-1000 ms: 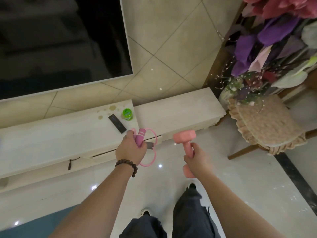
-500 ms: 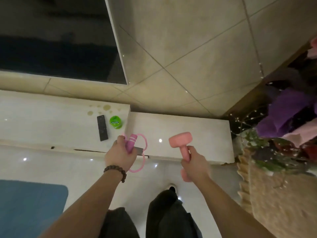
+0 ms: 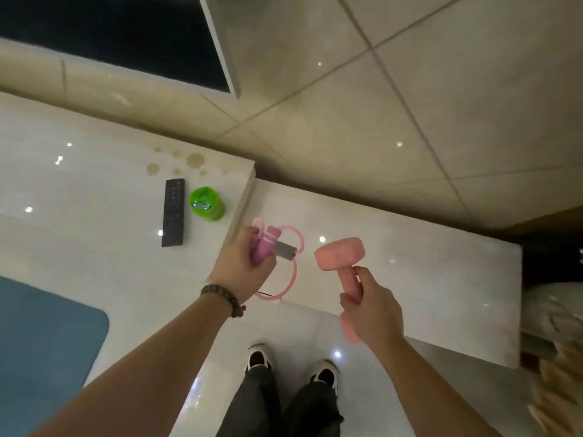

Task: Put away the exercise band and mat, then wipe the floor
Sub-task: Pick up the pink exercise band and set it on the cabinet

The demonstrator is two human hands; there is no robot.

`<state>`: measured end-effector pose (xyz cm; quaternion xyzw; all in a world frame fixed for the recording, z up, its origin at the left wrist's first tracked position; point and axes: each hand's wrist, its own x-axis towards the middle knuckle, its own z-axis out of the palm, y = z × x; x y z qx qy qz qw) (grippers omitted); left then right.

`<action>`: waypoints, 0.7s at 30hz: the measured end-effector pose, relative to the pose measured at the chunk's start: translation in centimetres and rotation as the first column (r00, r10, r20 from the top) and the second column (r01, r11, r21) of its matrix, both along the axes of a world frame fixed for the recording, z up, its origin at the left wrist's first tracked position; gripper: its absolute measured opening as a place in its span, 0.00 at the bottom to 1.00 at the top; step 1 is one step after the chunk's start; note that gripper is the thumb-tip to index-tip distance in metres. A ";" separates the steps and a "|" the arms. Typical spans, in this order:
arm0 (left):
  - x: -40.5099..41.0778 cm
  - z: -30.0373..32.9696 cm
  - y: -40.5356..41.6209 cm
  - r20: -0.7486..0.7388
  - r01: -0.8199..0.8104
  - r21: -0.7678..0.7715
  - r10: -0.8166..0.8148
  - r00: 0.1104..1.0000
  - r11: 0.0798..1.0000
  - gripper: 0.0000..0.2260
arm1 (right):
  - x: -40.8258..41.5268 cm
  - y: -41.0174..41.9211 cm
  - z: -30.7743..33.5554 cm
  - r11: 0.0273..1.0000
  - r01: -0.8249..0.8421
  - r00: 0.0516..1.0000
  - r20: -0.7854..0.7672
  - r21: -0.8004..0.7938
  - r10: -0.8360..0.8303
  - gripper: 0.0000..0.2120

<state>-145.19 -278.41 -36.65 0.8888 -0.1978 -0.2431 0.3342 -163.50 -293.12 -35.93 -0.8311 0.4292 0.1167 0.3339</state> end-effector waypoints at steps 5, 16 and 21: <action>2.9 -8.7 -2.5 -0.137 -0.224 -0.240 0.195 0.971 0.945 0.11 | 1.9 -1.4 -6.6 0.997 -0.016 1.000 -0.005 -0.076 0.016 0.15; 0.5 -17.9 1.6 0.145 -0.116 0.427 0.058 0.988 0.897 0.47 | 5.9 -3.2 -11.1 0.982 -0.132 0.991 -0.048 -0.137 0.126 0.16; 1.4 -18.7 2.2 0.510 0.324 0.282 -0.427 0.747 0.903 0.38 | 6.9 -3.5 -11.7 0.970 -0.187 0.982 -0.050 -0.155 0.182 0.17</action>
